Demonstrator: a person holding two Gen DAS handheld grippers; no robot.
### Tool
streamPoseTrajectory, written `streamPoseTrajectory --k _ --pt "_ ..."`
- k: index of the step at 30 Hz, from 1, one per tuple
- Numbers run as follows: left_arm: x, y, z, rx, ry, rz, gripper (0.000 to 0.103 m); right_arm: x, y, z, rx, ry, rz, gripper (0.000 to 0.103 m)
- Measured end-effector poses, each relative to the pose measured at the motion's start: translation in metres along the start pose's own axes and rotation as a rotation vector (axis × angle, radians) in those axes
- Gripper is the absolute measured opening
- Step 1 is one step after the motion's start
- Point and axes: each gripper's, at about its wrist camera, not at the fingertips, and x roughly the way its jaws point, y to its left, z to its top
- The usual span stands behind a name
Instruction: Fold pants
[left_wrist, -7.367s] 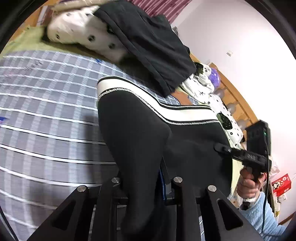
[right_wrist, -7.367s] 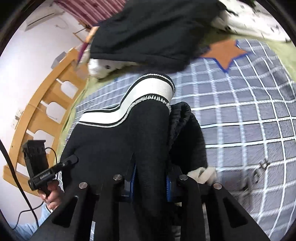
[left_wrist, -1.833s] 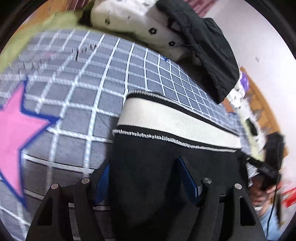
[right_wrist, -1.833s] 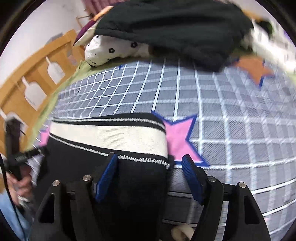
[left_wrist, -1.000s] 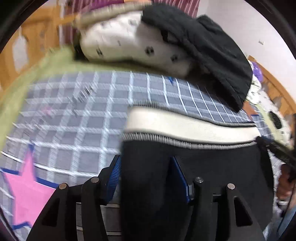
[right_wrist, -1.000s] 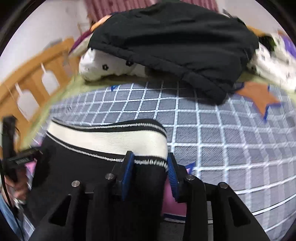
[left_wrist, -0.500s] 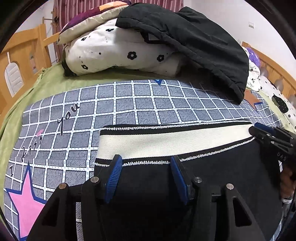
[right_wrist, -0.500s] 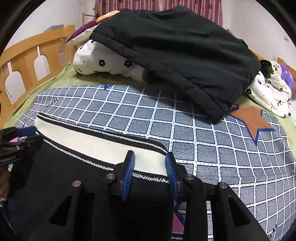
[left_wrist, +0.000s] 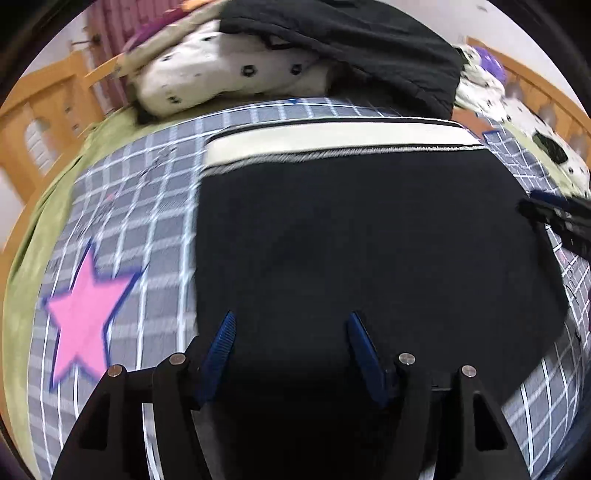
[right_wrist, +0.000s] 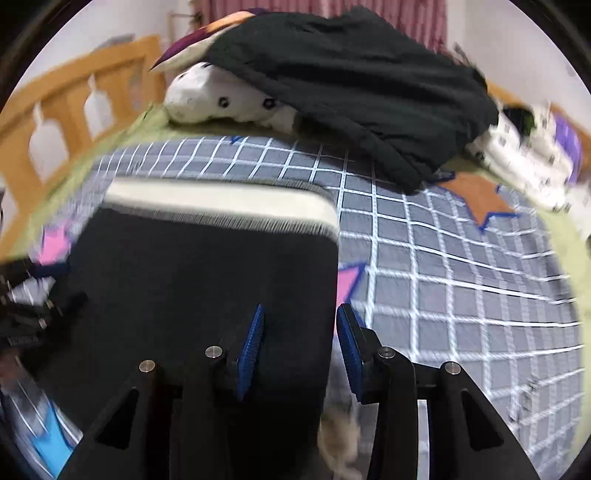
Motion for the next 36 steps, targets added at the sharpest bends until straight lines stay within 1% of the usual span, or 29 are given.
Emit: streamPoseTrajectory --k 2,4,5,6,8,9,11,12,14,16,19,21,22,24,25,26,27,28,29,31,32,34,36 --pt "-0.015 0.004 -0.014 -0.029 0.006 -0.004 0.062 -0.016 0.010 -0.017 -0.018 -0.004 -0.030 0.040" --pt "-0.032 0.006 -0.028 -0.053 0.005 0.006 0.061 -0.028 0.015 -0.035 -0.010 0.016 -0.019 0.041" --pt "-0.041 0.008 -0.039 -0.053 0.004 0.020 0.061 -0.035 0.019 -0.047 -0.008 0.029 -0.020 0.041" --pt "-0.046 0.009 -0.045 -0.045 0.004 0.031 0.061 -0.043 0.022 -0.058 -0.004 0.018 -0.043 0.041" --pt "-0.051 0.010 -0.064 -0.012 0.020 0.104 0.062 -0.056 0.027 -0.073 -0.005 0.017 -0.070 0.041" --pt "-0.052 0.012 -0.074 -0.005 0.037 0.141 0.064 -0.061 0.027 -0.079 0.001 0.016 -0.073 0.041" --pt "-0.052 0.018 -0.088 -0.027 0.077 0.133 0.064 -0.074 0.029 -0.089 0.020 0.000 -0.078 0.041" --pt "-0.050 0.020 -0.093 -0.033 0.100 0.133 0.064 -0.079 0.029 -0.093 0.032 -0.009 -0.078 0.041" --pt "-0.046 0.021 -0.099 -0.015 0.119 0.154 0.062 -0.084 0.028 -0.096 0.046 -0.020 -0.076 0.041" --pt "-0.045 0.021 -0.101 0.009 0.098 0.197 0.062 -0.085 0.030 -0.095 0.040 -0.024 -0.077 0.042" --pt "-0.045 0.020 -0.101 0.011 0.074 0.198 0.062 -0.080 0.030 -0.093 0.042 -0.025 -0.091 0.042" --pt "-0.044 0.017 -0.101 0.012 0.057 0.193 0.061 -0.073 0.028 -0.092 0.058 -0.004 -0.087 0.042" --pt "-0.043 0.015 -0.099 0.018 0.049 0.189 0.060 -0.071 0.025 -0.092 0.063 0.001 -0.085 0.042" --pt "-0.042 0.008 -0.096 0.034 0.020 0.169 0.048 -0.068 0.024 -0.092 0.076 0.005 -0.082 0.042" --pt "-0.042 0.006 -0.093 0.038 0.004 0.148 0.029 -0.068 0.024 -0.091 0.078 0.005 -0.081 0.042" --pt "-0.045 0.006 -0.089 0.015 -0.019 0.095 0.014 -0.068 0.024 -0.090 0.081 0.003 -0.080 0.042" --pt "-0.050 0.009 -0.086 -0.031 -0.047 0.067 0.014 -0.068 0.023 -0.090 0.085 0.000 -0.078 0.042" --pt "-0.054 0.012 -0.086 -0.059 -0.076 0.063 0.014 -0.069 0.022 -0.089 0.092 -0.005 -0.076 0.042" --pt "-0.053 0.012 -0.086 -0.061 -0.073 0.072 0.014 -0.070 0.021 -0.088 0.101 -0.011 -0.072 0.042" --pt "-0.039 0.012 -0.088 -0.061 -0.004 0.090 0.015 -0.069 0.019 -0.088 0.112 -0.011 -0.063 0.046" --pt "-0.034 0.012 -0.090 -0.073 0.020 0.082 0.015 -0.066 0.020 -0.089 0.111 -0.002 -0.061 0.047" --pt "-0.037 0.011 -0.091 -0.074 0.033 0.078 0.017 -0.059 0.023 -0.090 0.094 0.022 -0.063 0.047" --pt "-0.043 0.010 -0.092 -0.058 0.056 0.056 0.017 -0.057 0.025 -0.089 0.073 0.026 -0.073 0.047"
